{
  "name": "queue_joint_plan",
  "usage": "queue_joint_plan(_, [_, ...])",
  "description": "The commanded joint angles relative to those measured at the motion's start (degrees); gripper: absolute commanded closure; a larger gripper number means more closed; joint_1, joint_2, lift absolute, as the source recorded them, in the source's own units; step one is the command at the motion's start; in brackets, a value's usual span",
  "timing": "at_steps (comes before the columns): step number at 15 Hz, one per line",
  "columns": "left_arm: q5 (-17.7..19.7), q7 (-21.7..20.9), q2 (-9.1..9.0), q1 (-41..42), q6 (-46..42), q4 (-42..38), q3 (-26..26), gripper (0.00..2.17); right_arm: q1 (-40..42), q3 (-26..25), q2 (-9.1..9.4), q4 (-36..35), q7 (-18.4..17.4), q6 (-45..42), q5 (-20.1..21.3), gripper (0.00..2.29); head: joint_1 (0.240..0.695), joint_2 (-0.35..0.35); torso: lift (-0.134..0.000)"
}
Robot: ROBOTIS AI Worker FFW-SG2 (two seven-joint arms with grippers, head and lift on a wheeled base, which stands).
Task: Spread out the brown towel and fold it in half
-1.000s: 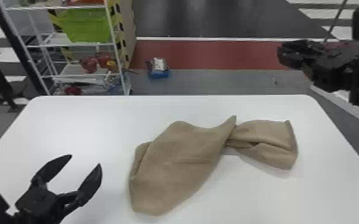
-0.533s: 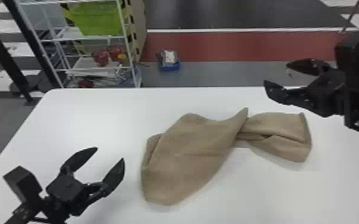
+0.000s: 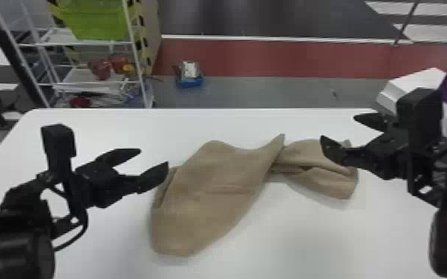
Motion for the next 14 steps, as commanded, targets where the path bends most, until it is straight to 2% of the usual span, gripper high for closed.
queue_joint_plan(1, [-3.60,-0.83,-0.15,-6.56,4.37,1.94,-4.60,0.11,1.01,-3.32,0.75,0.52,-0.02,0.00,-0.62,0.14,0.695,-0.083,-0.134])
queue_joint_plan(4, [-8.43,-3.99,-0.15,-12.71,8.59,6.86,-8.73,0.15,2.15,-6.66,1.54,1.49,-2.39,0.53,-1.76,0.14,0.695,-0.151,-0.134])
queue_joint_plan(7, [-12.65,-5.93,-0.15,-17.98,8.59,13.19,-13.39,0.26,2.42,-9.30,3.03,2.63,-3.01,0.53,-1.76,0.15,0.695,-0.215,-0.134])
queue_joint_plan(9, [-14.76,-6.37,-0.15,-21.23,8.59,17.67,-14.79,0.26,3.12,-9.39,3.30,3.16,-3.18,0.53,-1.76,0.14,0.695,-0.244,-0.134])
queue_joint_plan(12, [-16.70,-6.19,-0.15,-25.45,8.42,23.04,-15.76,0.26,3.38,-7.98,3.47,4.21,-3.89,0.18,-1.76,0.14,0.695,-0.254,-0.134])
queue_joint_plan(14, [-17.22,-5.49,-0.15,-29.76,7.18,28.92,-18.83,0.33,3.82,-8.16,3.47,3.95,-3.89,0.53,-1.76,0.14,0.695,-0.246,-0.134])
